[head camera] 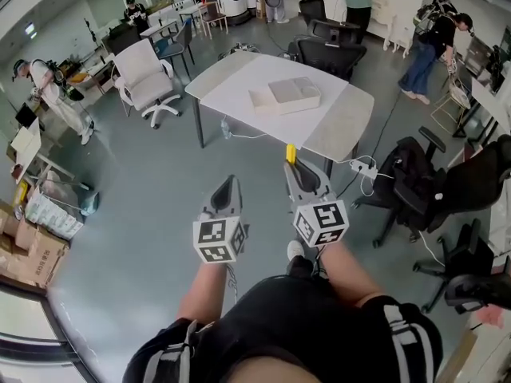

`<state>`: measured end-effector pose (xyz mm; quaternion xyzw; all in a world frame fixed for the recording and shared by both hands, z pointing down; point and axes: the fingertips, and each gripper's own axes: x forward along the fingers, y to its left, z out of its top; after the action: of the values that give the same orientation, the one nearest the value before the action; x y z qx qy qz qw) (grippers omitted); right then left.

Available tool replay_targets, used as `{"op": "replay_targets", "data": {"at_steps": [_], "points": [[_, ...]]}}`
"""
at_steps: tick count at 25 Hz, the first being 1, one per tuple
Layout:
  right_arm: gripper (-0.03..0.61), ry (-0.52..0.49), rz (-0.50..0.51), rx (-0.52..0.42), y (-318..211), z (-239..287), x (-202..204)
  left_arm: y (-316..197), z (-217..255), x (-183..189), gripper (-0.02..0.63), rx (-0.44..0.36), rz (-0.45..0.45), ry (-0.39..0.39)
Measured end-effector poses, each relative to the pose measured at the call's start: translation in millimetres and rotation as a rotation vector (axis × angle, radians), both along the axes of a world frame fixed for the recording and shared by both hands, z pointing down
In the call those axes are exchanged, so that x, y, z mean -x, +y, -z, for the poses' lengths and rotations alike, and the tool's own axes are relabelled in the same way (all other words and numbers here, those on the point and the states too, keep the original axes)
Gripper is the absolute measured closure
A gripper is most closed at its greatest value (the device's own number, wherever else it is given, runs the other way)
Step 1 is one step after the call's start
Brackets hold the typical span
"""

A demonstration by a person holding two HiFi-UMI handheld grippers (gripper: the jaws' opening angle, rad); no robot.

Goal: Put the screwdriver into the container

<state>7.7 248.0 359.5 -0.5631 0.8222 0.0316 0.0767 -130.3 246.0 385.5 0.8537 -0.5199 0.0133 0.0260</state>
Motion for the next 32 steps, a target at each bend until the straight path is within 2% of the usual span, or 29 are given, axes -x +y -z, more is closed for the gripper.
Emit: {"op": "replay_targets", "data": {"at_steps": [6,12,19,24,32], "points": [[0.512,0.002,0.016,-0.01,-77,8,-29,-73,15,-41,0.607,-0.017,-0.023,-0.045],[0.512,-0.004,0.053,0.005,-149,11,-60,-139,25,-73,0.607,-0.009,0.007,-0.052],[0.512,-0.006,0.089,0.022,-221,11,-97,-213,32,-104,0.607,-0.004,0.052,-0.047],[0.512,0.018,0.131,0.04,-258,5,-114,-246,26,-127,0.607,0.011,0.079,-0.023],[0.512,0.044,0.189,0.057,-301,-6,-109,-284,8,-124,0.607,0.041,0.131,0.004]]}}
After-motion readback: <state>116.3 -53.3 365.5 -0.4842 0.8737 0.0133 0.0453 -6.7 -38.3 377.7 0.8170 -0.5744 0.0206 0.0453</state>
